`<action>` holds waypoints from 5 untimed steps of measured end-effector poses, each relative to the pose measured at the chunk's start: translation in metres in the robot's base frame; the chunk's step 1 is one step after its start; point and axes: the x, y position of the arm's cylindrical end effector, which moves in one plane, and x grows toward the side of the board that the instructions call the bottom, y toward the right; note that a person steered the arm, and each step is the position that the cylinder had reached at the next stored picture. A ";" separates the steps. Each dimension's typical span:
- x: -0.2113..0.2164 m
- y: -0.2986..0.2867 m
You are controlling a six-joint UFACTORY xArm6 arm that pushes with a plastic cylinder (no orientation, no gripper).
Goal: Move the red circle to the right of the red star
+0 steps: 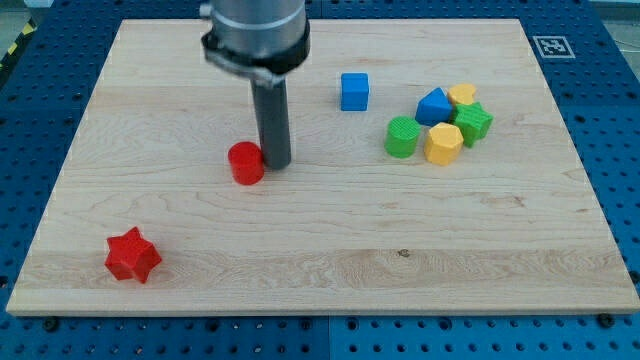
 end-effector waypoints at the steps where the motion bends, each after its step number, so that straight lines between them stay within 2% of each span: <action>1: -0.006 0.005; 2: -0.051 0.009; 3: -0.046 -0.014; 5: 0.067 -0.023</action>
